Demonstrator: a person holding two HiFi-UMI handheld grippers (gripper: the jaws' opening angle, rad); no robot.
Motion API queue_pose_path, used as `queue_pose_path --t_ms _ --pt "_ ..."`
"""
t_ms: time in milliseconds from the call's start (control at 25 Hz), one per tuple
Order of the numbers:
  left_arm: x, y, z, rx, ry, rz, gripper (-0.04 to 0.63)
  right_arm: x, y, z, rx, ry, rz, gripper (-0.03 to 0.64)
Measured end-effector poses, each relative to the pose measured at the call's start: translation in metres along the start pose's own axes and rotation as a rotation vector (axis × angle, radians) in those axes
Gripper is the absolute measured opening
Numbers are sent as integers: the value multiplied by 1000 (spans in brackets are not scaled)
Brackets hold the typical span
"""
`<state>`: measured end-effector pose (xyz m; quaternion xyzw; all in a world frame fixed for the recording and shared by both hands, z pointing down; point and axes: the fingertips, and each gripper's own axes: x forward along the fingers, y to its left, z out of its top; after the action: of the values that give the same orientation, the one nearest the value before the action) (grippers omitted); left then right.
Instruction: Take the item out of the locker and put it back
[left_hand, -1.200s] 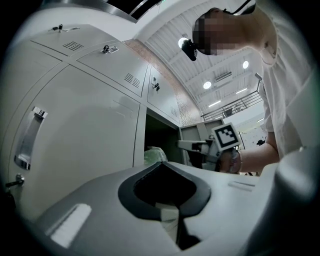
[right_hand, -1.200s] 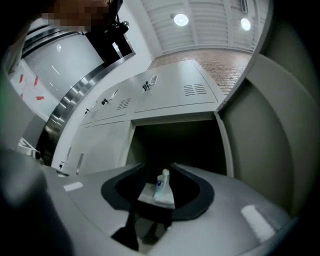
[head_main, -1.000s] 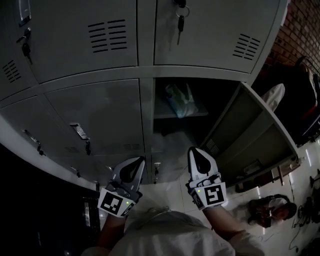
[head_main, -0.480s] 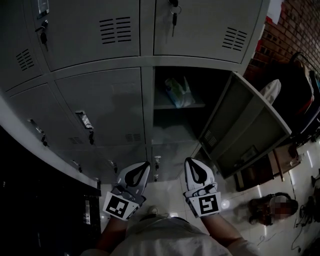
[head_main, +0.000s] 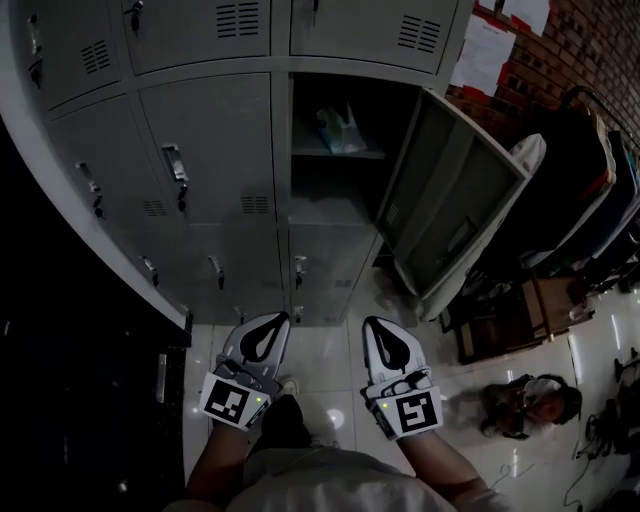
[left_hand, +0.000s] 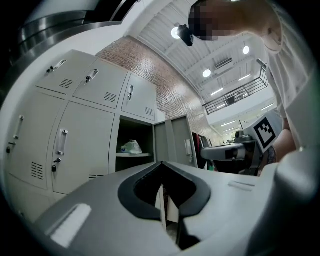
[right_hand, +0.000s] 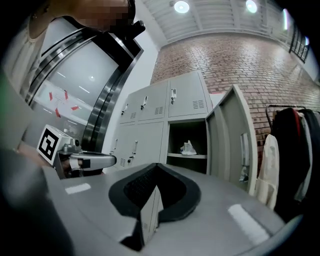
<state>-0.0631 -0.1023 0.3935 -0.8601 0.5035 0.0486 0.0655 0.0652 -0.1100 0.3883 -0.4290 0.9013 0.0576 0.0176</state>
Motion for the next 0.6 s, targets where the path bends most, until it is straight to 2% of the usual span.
queue_pose_path --t_ms 240,600 --pt "-40 -50 10 -19 10 -1 -2 -52 17 3 22 15 9 -2" --pt "-56 -68 36 -10 -21 -33 -2 -60 39 25 4 -22 1 -2"
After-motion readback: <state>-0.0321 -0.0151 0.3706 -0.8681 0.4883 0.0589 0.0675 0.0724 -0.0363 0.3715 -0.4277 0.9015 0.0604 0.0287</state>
